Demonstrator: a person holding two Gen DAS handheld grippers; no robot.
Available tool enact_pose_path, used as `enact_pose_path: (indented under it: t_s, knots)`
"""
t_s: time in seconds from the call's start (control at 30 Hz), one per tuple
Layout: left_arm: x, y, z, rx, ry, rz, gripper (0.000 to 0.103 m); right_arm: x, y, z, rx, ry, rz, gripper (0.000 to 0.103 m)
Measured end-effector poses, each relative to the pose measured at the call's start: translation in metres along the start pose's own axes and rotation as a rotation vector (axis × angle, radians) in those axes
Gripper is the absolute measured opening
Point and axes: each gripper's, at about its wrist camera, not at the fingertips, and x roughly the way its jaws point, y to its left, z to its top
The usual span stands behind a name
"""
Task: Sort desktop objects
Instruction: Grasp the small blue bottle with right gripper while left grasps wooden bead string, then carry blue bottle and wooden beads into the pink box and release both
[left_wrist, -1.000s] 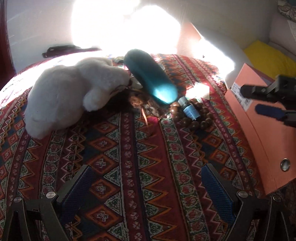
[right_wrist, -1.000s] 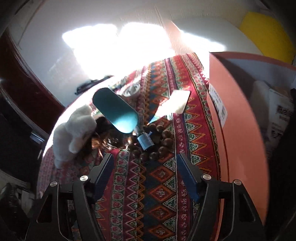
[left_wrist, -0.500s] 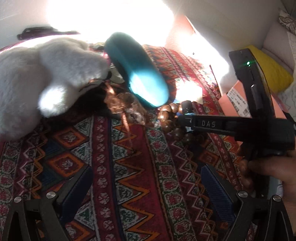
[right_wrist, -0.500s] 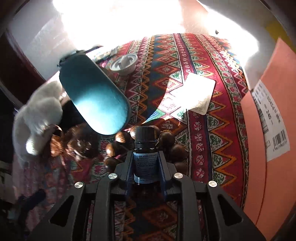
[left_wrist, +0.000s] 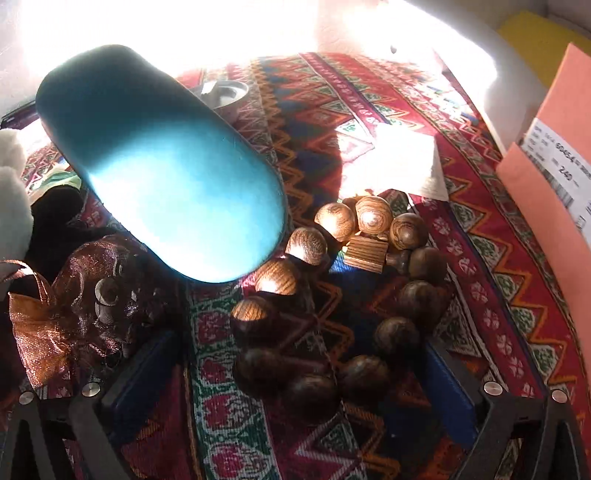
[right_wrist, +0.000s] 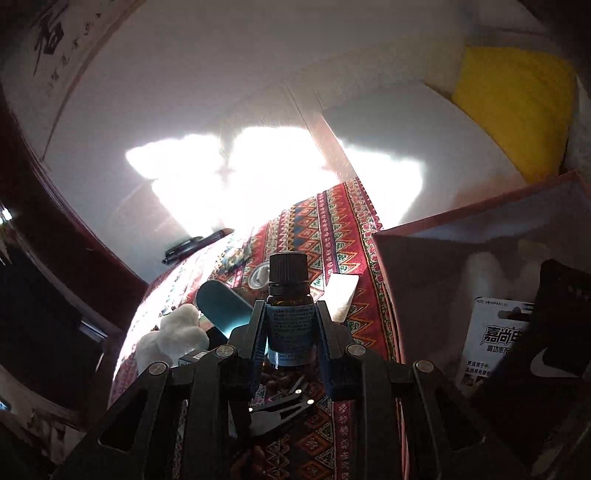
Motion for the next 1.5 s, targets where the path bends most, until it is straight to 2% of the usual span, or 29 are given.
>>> enact_pose_path:
  t_s: [0.03, 0.07, 0.1, 0.27, 0.43, 0.53, 0.7, 0.83, 1.1, 1.33, 1.5]
  knots:
    - [-0.005, -0.005, -0.001, 0.004, -0.004, -0.015, 0.060, -0.004, 0.000, 0.001, 0.004, -0.006, 0.007, 0.026]
    - [-0.011, -0.009, -0.001, 0.008, -0.009, -0.030, 0.044, -0.008, 0.001, 0.002, 0.009, -0.012, 0.015, 0.026]
    - [-0.016, -0.013, -0.003, 0.008, -0.013, -0.047, 0.016, -0.011, 0.002, 0.003, 0.012, -0.019, 0.023, 0.026]
    - [-0.070, -0.017, -0.040, -0.026, -0.101, -0.222, 0.016, -0.029, 0.009, 0.003, 0.008, -0.060, 0.041, 0.026]
    - [-0.139, -0.019, -0.081, -0.010, -0.168, -0.289, 0.016, -0.055, 0.010, 0.002, 0.010, -0.108, 0.051, 0.026]
    - [-0.179, -0.013, -0.095, -0.005, -0.220, -0.307, 0.017, -0.075, 0.011, 0.000, 0.021, -0.145, 0.064, 0.026]
    - [-0.237, -0.009, -0.105, 0.043, -0.341, -0.245, 0.017, -0.114, 0.022, -0.010, 0.000, -0.212, 0.060, 0.026]
    - [-0.263, -0.013, -0.107, 0.095, -0.395, -0.194, 0.017, -0.149, 0.026, -0.025, -0.012, -0.268, 0.059, 0.026]
    - [-0.297, -0.029, -0.106, 0.111, -0.442, -0.217, 0.017, -0.206, -0.017, -0.046, 0.094, -0.358, 0.021, 0.026]
    - [-0.322, -0.076, -0.078, 0.176, -0.502, -0.288, 0.017, -0.250, -0.066, -0.050, 0.173, -0.426, -0.048, 0.026]
    - [-0.320, -0.128, -0.046, 0.249, -0.504, -0.358, 0.017, -0.261, -0.101, -0.052, 0.223, -0.438, -0.118, 0.027]
